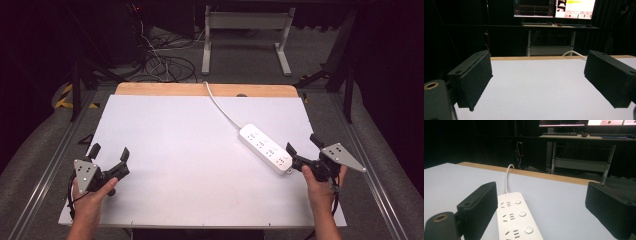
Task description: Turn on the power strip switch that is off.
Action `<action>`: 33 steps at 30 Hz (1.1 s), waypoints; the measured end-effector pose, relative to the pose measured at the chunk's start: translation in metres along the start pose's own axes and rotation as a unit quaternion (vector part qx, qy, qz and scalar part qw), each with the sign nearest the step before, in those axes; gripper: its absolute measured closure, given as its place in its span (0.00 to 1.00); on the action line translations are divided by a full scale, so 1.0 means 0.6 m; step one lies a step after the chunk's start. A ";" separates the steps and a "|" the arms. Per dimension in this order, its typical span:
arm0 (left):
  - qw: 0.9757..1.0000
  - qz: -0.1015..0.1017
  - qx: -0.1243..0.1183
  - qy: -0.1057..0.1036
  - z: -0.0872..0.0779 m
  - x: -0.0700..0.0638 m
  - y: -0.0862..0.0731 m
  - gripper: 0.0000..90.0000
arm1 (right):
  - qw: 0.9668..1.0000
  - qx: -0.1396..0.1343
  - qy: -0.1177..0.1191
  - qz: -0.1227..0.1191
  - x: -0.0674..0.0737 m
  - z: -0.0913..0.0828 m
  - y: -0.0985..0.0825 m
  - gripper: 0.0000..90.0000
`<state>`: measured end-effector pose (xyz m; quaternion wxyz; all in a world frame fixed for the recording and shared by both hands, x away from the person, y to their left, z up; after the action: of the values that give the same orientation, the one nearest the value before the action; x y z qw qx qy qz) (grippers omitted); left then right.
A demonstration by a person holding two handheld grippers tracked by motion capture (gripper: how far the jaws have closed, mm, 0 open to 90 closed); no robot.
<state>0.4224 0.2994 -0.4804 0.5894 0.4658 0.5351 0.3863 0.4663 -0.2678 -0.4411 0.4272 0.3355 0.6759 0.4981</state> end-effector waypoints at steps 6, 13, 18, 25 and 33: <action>1.000 0.002 0.000 0.000 0.000 0.000 0.000 0.09 | 1.000 -0.002 0.000 0.000 0.000 0.000 0.001 0.13; 1.000 0.001 -0.001 0.001 0.000 0.000 0.001 0.09 | 1.000 0.000 0.001 -0.001 0.001 0.000 0.000 0.14; 1.000 0.002 0.000 0.000 0.001 -0.001 0.000 0.09 | 1.000 0.000 0.001 -0.002 0.001 0.000 0.000 0.14; 1.000 0.001 0.000 -0.001 0.001 -0.001 0.001 0.09 | 1.000 0.000 0.003 -0.003 0.001 -0.001 0.000 0.14; 1.000 0.000 0.000 -0.001 0.001 -0.001 0.001 0.09 | 1.000 0.003 0.005 -0.004 0.003 0.000 -0.001 0.14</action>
<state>0.4232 0.2987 -0.4800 0.5896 0.4662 0.5348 0.3860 0.4657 -0.2664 -0.4420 0.4249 0.3317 0.6807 0.4961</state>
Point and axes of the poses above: each handheld gripper's, and its own axes: z roughly forward along the jaws, y roughly out of its top, x roughly to its left, the point moved 4 cm from there along z, roughly forward along the jaws, and after that the axes turned 14 degrees about -z, right-handed, at the moved point
